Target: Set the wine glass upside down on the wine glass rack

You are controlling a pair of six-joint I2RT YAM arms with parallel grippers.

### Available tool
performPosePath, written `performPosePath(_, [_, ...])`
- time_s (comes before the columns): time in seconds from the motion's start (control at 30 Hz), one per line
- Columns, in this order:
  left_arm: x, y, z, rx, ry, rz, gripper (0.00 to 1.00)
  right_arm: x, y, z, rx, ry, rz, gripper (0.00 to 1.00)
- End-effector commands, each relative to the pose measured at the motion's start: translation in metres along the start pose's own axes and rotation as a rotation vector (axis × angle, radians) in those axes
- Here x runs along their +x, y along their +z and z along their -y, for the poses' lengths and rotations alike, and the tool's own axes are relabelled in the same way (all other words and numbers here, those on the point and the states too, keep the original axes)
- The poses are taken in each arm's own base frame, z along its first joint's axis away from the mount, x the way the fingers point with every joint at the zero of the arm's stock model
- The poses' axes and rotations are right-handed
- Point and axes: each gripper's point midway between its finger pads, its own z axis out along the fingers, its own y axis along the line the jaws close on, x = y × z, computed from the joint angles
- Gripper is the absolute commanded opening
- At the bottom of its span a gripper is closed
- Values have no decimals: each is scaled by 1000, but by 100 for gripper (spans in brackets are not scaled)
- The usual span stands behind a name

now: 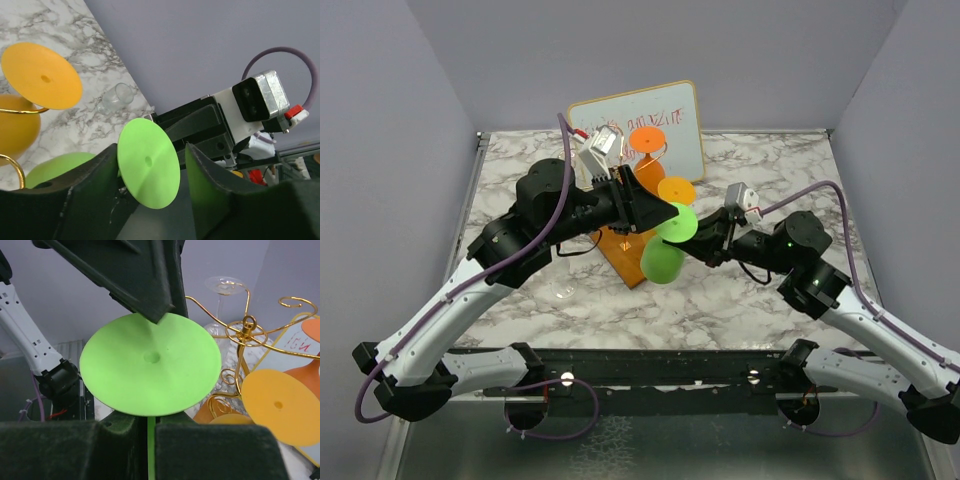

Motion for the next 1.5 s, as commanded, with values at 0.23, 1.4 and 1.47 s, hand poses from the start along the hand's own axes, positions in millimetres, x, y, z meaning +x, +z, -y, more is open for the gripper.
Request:
performPosePath(0.23, [24, -7, 27, 146, -119, -139, 21, -22, -13, -14, -43, -73, 66, 1])
performPosePath(1.4, [-89, -93, 78, 115, 121, 352, 0, -85, -88, -11, 197, -4, 195, 81])
performPosePath(1.47, [-95, -103, 66, 44, 113, 399, 0, -85, -87, -11, 197, 0, 197, 81])
